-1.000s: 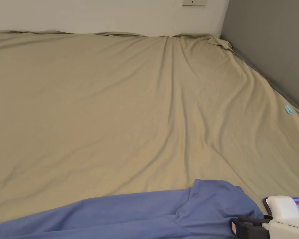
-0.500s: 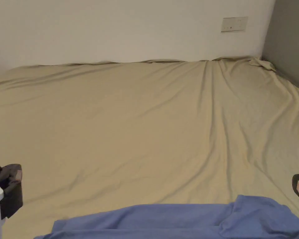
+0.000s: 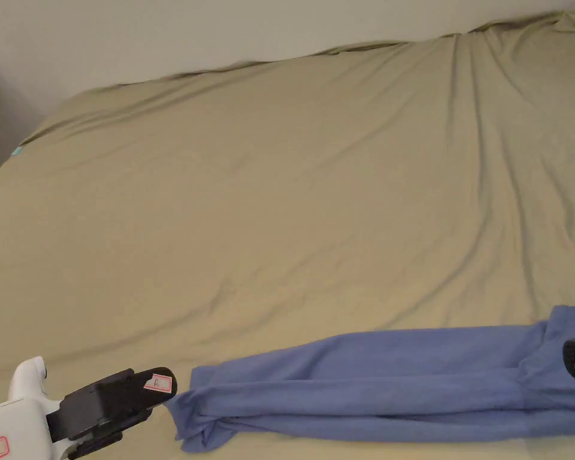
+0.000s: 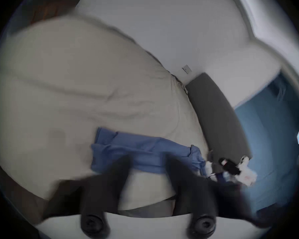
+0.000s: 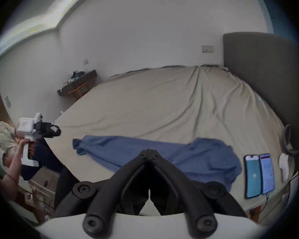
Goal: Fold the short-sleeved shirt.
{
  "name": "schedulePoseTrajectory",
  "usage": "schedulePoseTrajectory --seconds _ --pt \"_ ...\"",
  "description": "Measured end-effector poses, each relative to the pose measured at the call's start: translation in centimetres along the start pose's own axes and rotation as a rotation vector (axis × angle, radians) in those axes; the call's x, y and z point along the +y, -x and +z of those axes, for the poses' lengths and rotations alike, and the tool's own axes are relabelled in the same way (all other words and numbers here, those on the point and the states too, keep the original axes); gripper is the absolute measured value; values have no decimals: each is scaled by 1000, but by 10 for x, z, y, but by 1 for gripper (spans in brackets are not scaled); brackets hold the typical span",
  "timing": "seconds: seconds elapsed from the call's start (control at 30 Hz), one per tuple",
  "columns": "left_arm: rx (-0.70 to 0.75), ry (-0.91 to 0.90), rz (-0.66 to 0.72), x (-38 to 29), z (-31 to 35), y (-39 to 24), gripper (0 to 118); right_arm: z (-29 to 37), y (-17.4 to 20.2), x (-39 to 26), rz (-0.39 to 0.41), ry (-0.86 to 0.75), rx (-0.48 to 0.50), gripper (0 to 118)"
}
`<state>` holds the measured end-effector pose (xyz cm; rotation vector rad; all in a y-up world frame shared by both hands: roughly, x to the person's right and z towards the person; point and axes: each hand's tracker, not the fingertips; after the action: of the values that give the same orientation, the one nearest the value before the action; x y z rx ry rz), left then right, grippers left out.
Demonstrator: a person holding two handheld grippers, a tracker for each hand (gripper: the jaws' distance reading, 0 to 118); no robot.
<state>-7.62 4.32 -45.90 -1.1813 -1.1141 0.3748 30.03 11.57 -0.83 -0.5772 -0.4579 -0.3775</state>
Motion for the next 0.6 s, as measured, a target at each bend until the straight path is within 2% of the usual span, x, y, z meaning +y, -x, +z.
schedulePoseTrajectory --seconds 0.03,0.23,0.3,0.37,0.43,0.47,0.5,0.53,0.57,0.6 --pt "5 56 16 3 -8 17 114 -5 2 -1 -8 17 12 2" --pt "-20 223 57 14 -84 52 114 -39 21 -3 -34 82 51 2" --pt "25 262 58 12 -111 62 115 -46 22 -1 -53 88 70 2" --pt "-159 150 54 20 -121 60 115 -52 24 2 -73 91 91 2" --pt "-189 208 106 17 -160 52 115 -58 25 5 -77 96 117 2" --pt "-234 214 76 14 -168 41 113 -60 26 7 -67 102 127 2" --pt "-179 215 -24 18 -170 31 106 -61 29 9 -50 108 123 2" --pt "-186 222 -29 23 -173 34 50 -60 32 9 -28 109 110 2" --pt "-198 246 98 21 -180 44 14 -58 33 9 -19 105 110 2" --pt "-213 251 150 17 -178 43 14 -57 32 8 -23 106 115 2"
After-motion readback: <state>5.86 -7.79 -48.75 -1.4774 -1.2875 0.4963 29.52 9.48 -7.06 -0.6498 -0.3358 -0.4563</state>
